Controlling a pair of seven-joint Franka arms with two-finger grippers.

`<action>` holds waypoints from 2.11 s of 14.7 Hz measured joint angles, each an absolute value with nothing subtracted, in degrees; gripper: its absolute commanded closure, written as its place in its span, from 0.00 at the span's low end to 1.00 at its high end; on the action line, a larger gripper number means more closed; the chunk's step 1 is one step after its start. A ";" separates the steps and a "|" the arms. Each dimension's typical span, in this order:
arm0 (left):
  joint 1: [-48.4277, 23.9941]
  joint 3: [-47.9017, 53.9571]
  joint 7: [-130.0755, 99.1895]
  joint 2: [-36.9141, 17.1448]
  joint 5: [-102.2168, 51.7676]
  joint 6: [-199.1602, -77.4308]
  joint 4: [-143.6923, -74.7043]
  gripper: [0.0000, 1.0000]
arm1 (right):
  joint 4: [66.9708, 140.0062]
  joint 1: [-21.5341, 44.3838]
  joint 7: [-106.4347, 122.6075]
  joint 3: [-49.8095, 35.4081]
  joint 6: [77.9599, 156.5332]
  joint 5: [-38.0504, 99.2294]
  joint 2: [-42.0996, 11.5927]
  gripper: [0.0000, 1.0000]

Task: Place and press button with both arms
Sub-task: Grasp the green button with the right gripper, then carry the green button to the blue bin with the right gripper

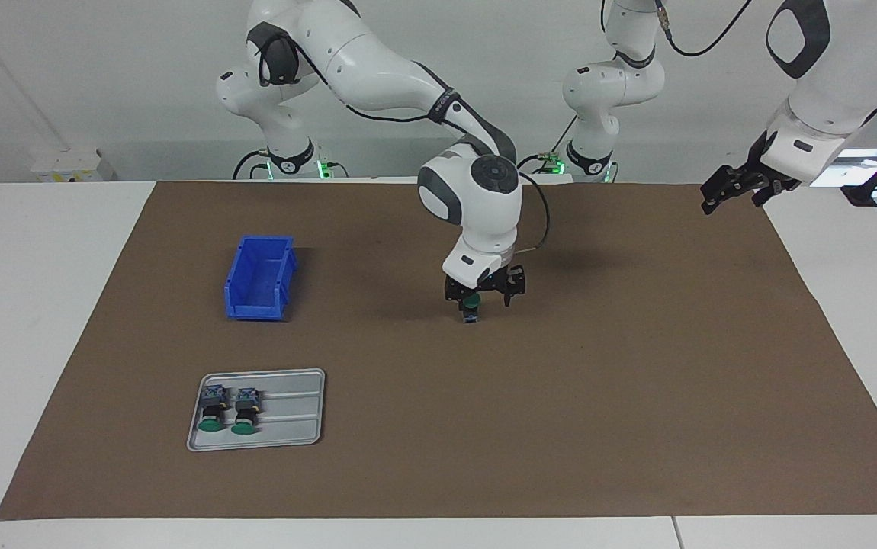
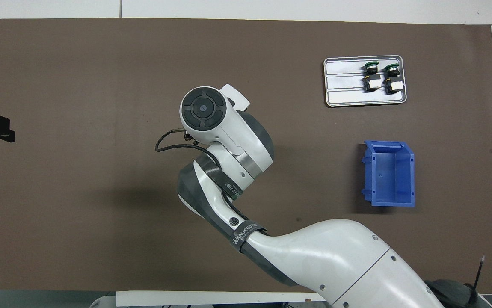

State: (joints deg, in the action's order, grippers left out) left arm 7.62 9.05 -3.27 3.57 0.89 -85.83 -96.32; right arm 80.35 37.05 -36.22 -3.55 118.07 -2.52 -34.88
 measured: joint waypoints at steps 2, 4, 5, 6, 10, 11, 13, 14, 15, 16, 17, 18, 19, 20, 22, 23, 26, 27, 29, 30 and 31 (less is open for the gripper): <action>8.15 9.25 -3.07 3.60 0.89 -85.94 -96.35 0.01 | 81.82 37.03 -33.51 -3.44 118.64 -2.52 -34.26 0.03; 8.15 9.47 -3.05 3.58 0.89 -85.98 -96.55 0.01 | 83.75 37.03 -32.96 -3.43 120.34 -2.52 -33.58 0.05; 8.15 9.57 -3.05 3.58 0.89 -85.98 -96.69 0.01 | 84.95 37.03 -32.96 -3.43 121.26 -2.52 -33.21 0.07; 8.15 9.63 -3.05 3.58 0.89 -85.98 -96.84 0.00 | 86.29 37.02 -32.96 -3.43 122.33 -2.51 -32.84 0.09; 8.16 9.66 -3.05 3.58 0.89 -85.98 -97.08 0.00 | 89.75 36.85 -33.01 -3.43 125.12 -2.43 -31.87 0.28; 8.16 9.66 -3.05 3.58 0.89 -85.98 -97.09 0.00 | 89.99 36.84 -33.10 -3.43 125.28 -2.21 -31.74 0.38; 8.16 9.67 -3.05 3.58 0.89 -85.99 -97.09 0.00 | 90.20 36.81 -33.14 -3.42 125.37 -1.48 -31.52 0.58; 8.15 9.71 -3.05 3.58 0.89 -86.00 -97.11 0.00 | 90.22 36.71 -33.15 -3.42 125.37 -1.07 -31.45 0.71; 8.13 9.78 -3.05 3.58 0.89 -86.00 -97.20 0.00 | 90.23 36.53 -33.15 -3.42 125.37 -0.40 -31.40 0.88; 8.13 9.86 -3.05 3.58 0.89 -86.00 -97.27 0.00 | 90.23 36.38 -33.15 -3.42 125.28 0.29 -31.34 0.98; 8.13 9.88 -3.04 3.58 0.89 -86.00 -97.32 0.00 | 90.18 36.30 -33.15 -3.41 125.04 0.81 -31.26 1.00; 8.13 9.88 -3.03 3.58 0.89 -86.00 -97.36 0.00 | 89.91 36.27 -33.15 -3.39 124.35 0.95 -31.18 1.00; 8.12 9.91 -3.01 3.58 0.89 -86.00 -97.39 0.00 | 89.18 36.17 -33.15 -3.34 122.83 0.98 -31.04 1.00; 8.11 9.95 -3.00 3.58 0.89 -86.00 -97.43 0.00 | 88.00 35.80 -33.15 -3.21 120.46 0.98 -30.74 1.00; 8.04 10.04 -3.00 3.58 0.89 -86.00 -97.51 0.00 | 85.97 33.18 -31.85 -3.04 115.44 0.97 -28.61 1.00; 8.01 10.08 -3.00 3.58 0.89 -86.00 -97.54 0.00 | 86.12 30.93 -29.35 -2.99 112.94 0.97 -26.35 0.99; 7.98 10.30 -2.97 3.58 0.89 -86.00 -97.55 0.00 | 92.50 22.31 -18.32 -2.92 107.95 1.04 -16.38 0.99; 7.96 10.38 -2.94 3.58 0.89 -86.00 -97.55 0.00 | 96.36 19.29 -14.11 -2.91 107.55 1.08 -12.60 0.99; 7.68 10.60 -2.85 3.58 0.89 -86.00 -97.57 0.00 | 104.43 13.46 -5.53 -2.88 107.49 1.12 -5.82 0.99; 7.59 10.80 -2.85 3.58 0.89 -86.00 -97.57 0.00 | 108.12 10.69 -1.43 -2.83 107.51 1.13 -2.96 0.99; 7.53 10.92 -2.85 3.58 0.89 -86.00 -97.57 0.00 | 111.25 8.04 2.25 -2.80 107.55 1.13 -0.65 0.99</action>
State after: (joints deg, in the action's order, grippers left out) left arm 7.53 10.92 -2.85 3.58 0.89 -86.00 -97.57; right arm 111.25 8.04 2.25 -2.80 107.55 1.13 -0.65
